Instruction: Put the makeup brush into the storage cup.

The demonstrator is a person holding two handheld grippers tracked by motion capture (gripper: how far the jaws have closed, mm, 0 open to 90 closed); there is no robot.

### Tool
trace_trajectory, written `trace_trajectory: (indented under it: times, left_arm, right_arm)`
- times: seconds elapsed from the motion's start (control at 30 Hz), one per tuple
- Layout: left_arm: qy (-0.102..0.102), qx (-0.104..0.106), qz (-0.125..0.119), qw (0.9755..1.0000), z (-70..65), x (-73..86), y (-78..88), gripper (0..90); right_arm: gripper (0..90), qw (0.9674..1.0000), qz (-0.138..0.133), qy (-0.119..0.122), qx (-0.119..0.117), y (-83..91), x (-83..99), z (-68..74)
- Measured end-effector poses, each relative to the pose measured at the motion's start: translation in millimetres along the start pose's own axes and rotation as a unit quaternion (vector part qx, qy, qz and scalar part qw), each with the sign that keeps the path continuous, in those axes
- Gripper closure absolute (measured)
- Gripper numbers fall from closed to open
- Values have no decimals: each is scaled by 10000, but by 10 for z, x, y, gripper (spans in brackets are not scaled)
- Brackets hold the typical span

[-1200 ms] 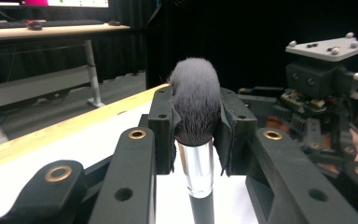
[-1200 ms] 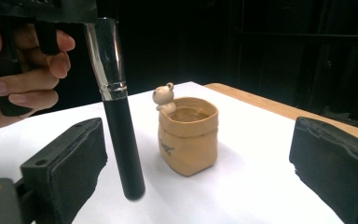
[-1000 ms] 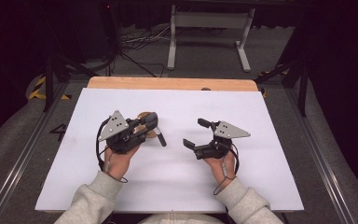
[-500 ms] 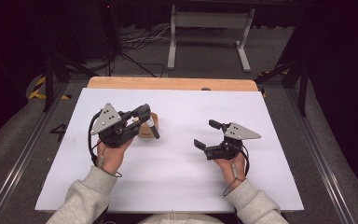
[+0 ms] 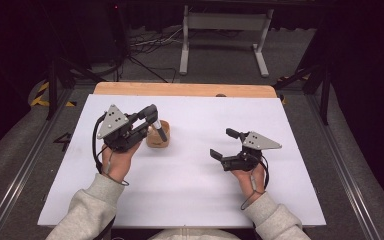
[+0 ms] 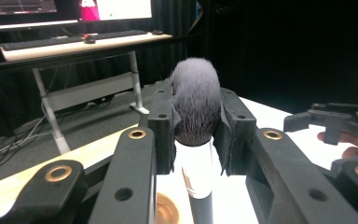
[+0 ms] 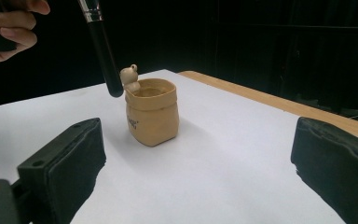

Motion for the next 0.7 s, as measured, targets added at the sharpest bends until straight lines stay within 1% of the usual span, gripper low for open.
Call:
trace_trajectory:
  times: [0.03,0.1,0.13,0.2,0.33,0.4,0.57,0.7]
  left_arm:
    - [-28,-30,35,10000,12,-1,-1,708]
    - [-29,-68,27,10000,22,-6,-11,708]
    - [-32,-120,35,9999,41,-10,-25,708]
    - [-11,-152,50,9999,51,-9,-33,708]
    - [1,-322,63,9995,108,1,-73,708]
    - [22,-340,78,9994,126,5,-87,707]
    - [34,-518,103,9986,194,15,-141,704]
    - [39,-586,132,9982,238,34,-186,703]
  right_arm:
    - [31,10000,-5,-6,4,1,-1,-3]
    - [31,10000,-11,-13,12,2,-4,-6]
    - [31,10000,-26,-21,10,2,-10,-7]
    - [31,10000,-26,-20,9,1,-10,-7]
    - [31,10000,-30,-24,1,-6,-8,-2]
    - [31,10000,-27,-25,6,-6,-7,-3]
    - [32,10000,-45,-45,11,-2,-7,-11]
    - [32,10000,-48,-42,17,4,-5,-18]
Point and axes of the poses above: each handheld gripper's, and its own axes: y roughly backward along the jaws, x roughly out of its underside, z roughly to its left, the point moved 7 cm from there along -y, roughly forward along the jaws, and after that the axes turned 10 degrees about -y, right-handed, at the moved point
